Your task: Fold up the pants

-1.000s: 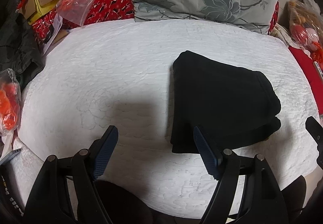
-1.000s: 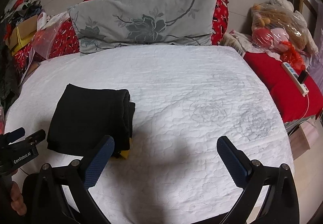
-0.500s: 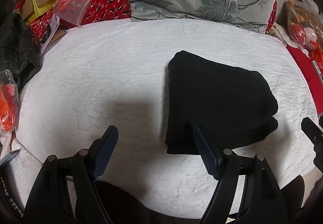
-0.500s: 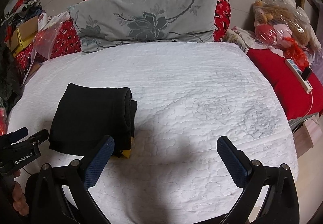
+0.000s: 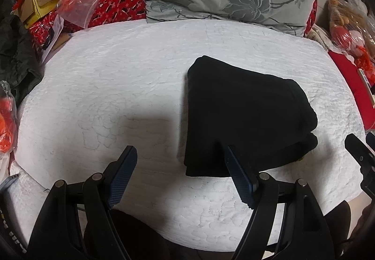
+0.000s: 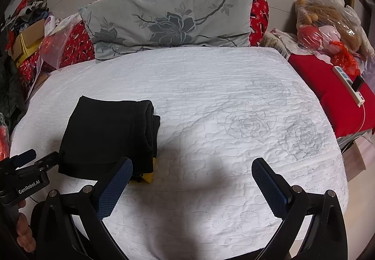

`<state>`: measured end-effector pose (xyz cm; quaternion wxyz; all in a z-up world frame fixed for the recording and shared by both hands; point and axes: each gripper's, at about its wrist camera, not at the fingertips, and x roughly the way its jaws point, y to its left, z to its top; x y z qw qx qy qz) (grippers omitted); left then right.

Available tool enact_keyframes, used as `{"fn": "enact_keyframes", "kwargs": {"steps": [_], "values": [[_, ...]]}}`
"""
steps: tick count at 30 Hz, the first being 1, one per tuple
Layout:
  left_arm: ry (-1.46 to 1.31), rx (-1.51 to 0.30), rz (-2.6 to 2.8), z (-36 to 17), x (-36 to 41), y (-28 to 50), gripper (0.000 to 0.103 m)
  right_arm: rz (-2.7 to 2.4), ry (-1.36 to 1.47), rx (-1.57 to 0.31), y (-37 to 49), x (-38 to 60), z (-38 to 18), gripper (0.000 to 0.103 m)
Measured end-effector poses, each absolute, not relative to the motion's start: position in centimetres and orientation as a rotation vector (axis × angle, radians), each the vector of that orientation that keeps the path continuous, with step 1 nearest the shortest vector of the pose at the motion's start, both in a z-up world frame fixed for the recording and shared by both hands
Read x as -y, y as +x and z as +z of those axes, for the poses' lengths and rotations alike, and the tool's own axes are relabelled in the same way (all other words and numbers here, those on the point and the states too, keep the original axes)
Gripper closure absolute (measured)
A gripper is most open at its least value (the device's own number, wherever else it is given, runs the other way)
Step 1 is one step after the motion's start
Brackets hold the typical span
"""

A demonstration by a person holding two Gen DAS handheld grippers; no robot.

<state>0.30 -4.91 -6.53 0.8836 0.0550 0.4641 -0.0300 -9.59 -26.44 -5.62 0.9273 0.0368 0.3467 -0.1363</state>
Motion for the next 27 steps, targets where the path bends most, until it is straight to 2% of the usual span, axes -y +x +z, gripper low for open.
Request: {"fn": "enact_keyframes", "kwargs": {"steps": [27], "values": [[0.097,-0.973,-0.092,-5.63,5.21,0.35,0.026,-0.267,0.098,-0.706,-9.76,26.83,-5.08,0.001]]}}
